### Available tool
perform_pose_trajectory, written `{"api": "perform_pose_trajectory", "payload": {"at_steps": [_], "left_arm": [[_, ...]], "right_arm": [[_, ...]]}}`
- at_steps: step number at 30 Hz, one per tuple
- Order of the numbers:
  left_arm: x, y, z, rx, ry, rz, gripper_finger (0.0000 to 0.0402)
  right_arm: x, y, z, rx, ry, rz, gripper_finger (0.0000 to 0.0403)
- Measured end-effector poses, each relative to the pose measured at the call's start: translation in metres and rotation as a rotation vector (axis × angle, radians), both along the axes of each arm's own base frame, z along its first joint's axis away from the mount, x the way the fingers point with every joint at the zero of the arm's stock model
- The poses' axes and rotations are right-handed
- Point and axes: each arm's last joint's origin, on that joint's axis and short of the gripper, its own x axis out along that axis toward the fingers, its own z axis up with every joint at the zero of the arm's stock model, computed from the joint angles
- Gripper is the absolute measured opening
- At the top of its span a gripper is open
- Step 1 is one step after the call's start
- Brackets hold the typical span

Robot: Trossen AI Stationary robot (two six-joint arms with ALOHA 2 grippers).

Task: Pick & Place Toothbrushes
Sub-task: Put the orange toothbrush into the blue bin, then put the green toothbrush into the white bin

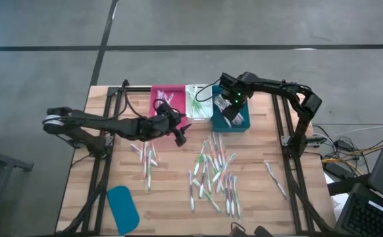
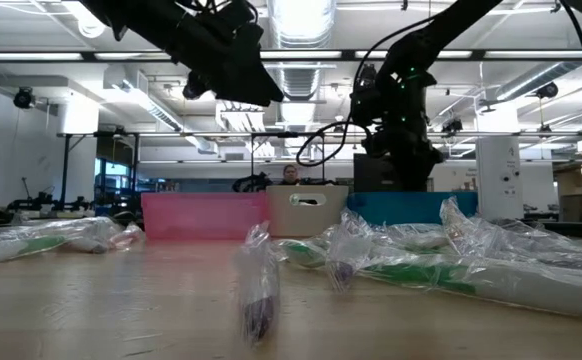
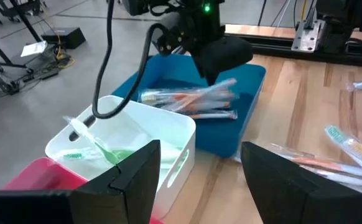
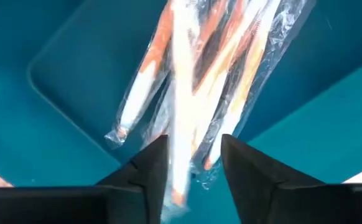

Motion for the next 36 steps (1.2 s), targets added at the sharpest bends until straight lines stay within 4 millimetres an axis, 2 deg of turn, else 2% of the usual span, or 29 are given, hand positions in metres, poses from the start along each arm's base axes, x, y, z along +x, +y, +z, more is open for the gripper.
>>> {"api": "perform_pose_trajectory", "payload": {"at_steps": [4, 9, 18, 23, 29, 36], "left_arm": [[0.005, 0.000, -0.005, -0.039, -0.013, -0.010, 0.0227], [0.011, -0.008, -0.019, -0.124, 0.033, -0.123, 0.0227], [0.031, -0.049, -0.061, -0.297, 0.122, -0.164, 0.0227], [0.048, -0.072, -0.082, -0.346, 0.164, -0.171, 0.0227], [0.069, -0.081, -0.096, -0.365, 0.247, -0.147, 0.0227], [0.086, -0.083, -0.109, -0.385, 0.324, -0.052, 0.0227]], "right_arm": [[-0.003, 0.003, 0.008, -0.007, -0.007, 0.028, 0.0175], [-0.011, 0.011, 0.036, -0.067, -0.075, 0.022, 0.0194], [-0.033, 0.035, 0.097, -0.231, -0.309, 0.004, 0.0189], [-0.049, 0.046, 0.121, -0.297, -0.406, -0.003, 0.0173], [-0.062, 0.055, 0.136, -0.332, -0.458, -0.006, 0.0158], [-0.066, 0.058, 0.138, -0.339, -0.462, 0.006, 0.0139]]}}
